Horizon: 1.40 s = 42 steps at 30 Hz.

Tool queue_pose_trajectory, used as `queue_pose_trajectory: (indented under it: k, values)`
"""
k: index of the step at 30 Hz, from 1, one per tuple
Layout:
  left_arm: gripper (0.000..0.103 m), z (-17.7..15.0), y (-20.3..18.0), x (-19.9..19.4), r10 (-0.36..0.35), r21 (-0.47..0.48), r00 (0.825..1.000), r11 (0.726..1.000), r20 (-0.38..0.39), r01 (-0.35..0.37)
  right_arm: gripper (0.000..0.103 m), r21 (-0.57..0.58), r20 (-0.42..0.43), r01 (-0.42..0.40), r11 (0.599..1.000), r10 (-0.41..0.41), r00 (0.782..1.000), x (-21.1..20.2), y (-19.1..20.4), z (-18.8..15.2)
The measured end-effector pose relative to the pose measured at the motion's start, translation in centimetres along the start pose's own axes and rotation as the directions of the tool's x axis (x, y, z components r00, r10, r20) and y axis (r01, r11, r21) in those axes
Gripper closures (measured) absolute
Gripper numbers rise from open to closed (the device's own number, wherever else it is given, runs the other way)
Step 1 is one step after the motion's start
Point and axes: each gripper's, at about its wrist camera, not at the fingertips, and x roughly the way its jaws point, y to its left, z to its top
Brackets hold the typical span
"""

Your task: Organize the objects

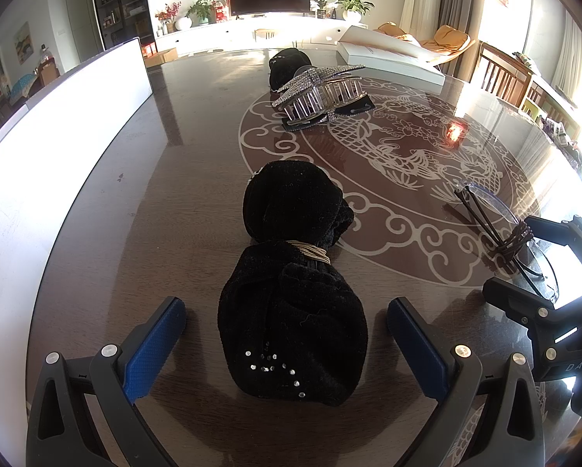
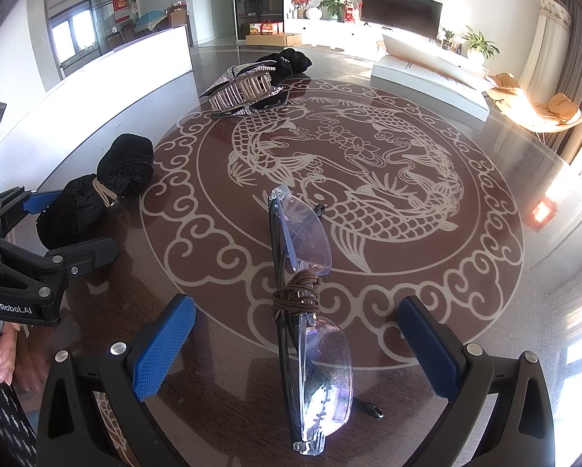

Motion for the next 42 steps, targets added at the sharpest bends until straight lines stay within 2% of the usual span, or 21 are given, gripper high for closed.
queue_pose_trajectory:
  k: [10,14,18,21,24,31,32,34,35,38,42]
  values:
    - [0.0,0.0,0.1,0.0,-0.002,0.002,1.0,1.0,-0.001,0.002,0.0,0.0,0.0,0.0,1.0,0.0,1.0,0.0,0.0,0.0]
    - [0.0,0.0,0.5,0.0,-0.028,0.038,0.999,0.999,-0.02,0.029,0.0,0.0,0.0,0.0,1.0,0.0,1.0,0.0,0.0,0.0]
    - [0.0,-0.4,2.3,-0.3,0.005,-0.026,0.999,1.0,-0.043,-0.006,0.0,0.0,0.0,0.0,1.0,0.0,1.0,0.0,0.0,0.0]
    - [0.0,-0.4,2.8,-0.5,-0.016,-0.058,0.999,0.998,-0.036,0.014,0.0,0.0,0.0,0.0,1.0,0.0,1.0,0.0,0.0,0.0]
    - [0.0,-0.5,2.0,-0.3,0.023,-0.026,0.999,0.999,-0.039,-0.024,0.0,0.0,0.0,0.0,1.0,0.0,1.0,0.0,0.0,0.0]
    - [0.0,0.7,1.6,0.4,-0.01,-0.019,1.0,1.0,-0.018,0.009,0.0,0.0,0.0,0.0,1.0,0.0,1.0,-0.1,0.0,-0.1]
    - [0.006,0.9,1.2,0.3,-0.019,-0.008,1.0,1.0,-0.003,0.019,0.0,0.0,0.0,0.0,1.0,0.0,1.0,-0.1,0.0,-0.1]
    - [0.061,1.2,0.4,-0.2,-0.023,0.038,0.999,0.999,0.034,0.022,0.0,0.0,0.0,0.0,1.0,0.0,1.0,-0.1,0.0,-0.1]
    - [0.072,1.1,0.3,-0.3,-0.025,0.046,0.999,0.999,0.039,0.023,0.0,0.0,0.0,0.0,1.0,0.0,1.0,-0.1,0.0,-0.1]
    - [0.072,0.7,1.2,-0.7,-0.06,0.019,0.997,0.998,0.038,0.059,0.0,0.0,0.0,0.0,1.0,0.0,1.0,-0.1,0.0,-0.1]
    - [0.072,0.5,3.6,-1.6,-0.167,-0.105,0.984,0.979,0.067,0.173,0.0,0.0,0.0,0.0,1.0,0.0,1.0,-0.1,0.0,-0.1]
